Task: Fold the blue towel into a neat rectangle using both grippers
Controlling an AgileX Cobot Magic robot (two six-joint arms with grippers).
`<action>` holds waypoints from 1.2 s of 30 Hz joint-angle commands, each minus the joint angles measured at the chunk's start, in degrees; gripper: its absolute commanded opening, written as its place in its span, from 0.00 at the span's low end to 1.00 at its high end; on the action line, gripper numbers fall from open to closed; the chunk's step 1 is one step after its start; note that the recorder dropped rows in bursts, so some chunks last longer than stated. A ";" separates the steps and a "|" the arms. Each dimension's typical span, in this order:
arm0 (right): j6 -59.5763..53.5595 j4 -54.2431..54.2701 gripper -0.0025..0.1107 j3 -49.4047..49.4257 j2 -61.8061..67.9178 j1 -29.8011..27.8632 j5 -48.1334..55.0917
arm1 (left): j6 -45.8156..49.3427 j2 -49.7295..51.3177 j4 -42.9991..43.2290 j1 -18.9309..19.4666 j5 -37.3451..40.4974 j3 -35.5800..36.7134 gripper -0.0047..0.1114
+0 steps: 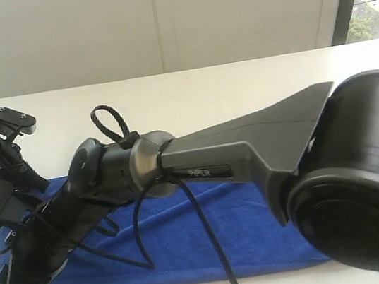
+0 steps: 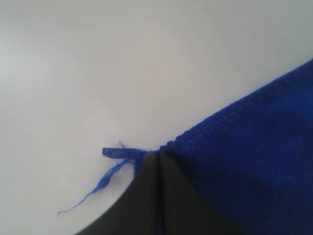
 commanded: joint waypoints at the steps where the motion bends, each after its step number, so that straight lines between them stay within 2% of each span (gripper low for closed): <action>1: -0.65 -1.42 0.40 -3.49 2.93 0.03 -2.10 | -0.07 0.74 -0.62 0.09 2.96 0.44 0.04; 7: -0.65 -1.53 0.39 -5.38 5.10 0.03 -5.26 | -0.07 0.74 -0.62 0.09 2.84 0.44 0.04; 12: 1.64 -2.16 0.33 -7.02 7.31 0.03 -5.19 | -0.07 0.74 -0.62 0.09 2.98 0.44 0.04; 20: 2.41 -2.16 0.30 -8.44 7.47 0.03 2.77 | -0.07 0.74 -0.62 0.09 2.47 0.44 0.04; 33: 2.41 -2.16 0.02 -8.44 7.47 0.26 5.06 | -0.07 0.74 -0.49 0.09 2.22 0.44 0.04; 36: 2.31 -2.42 0.02 -8.44 6.92 0.62 9.83 | -0.07 0.74 -0.49 0.09 2.22 0.44 0.04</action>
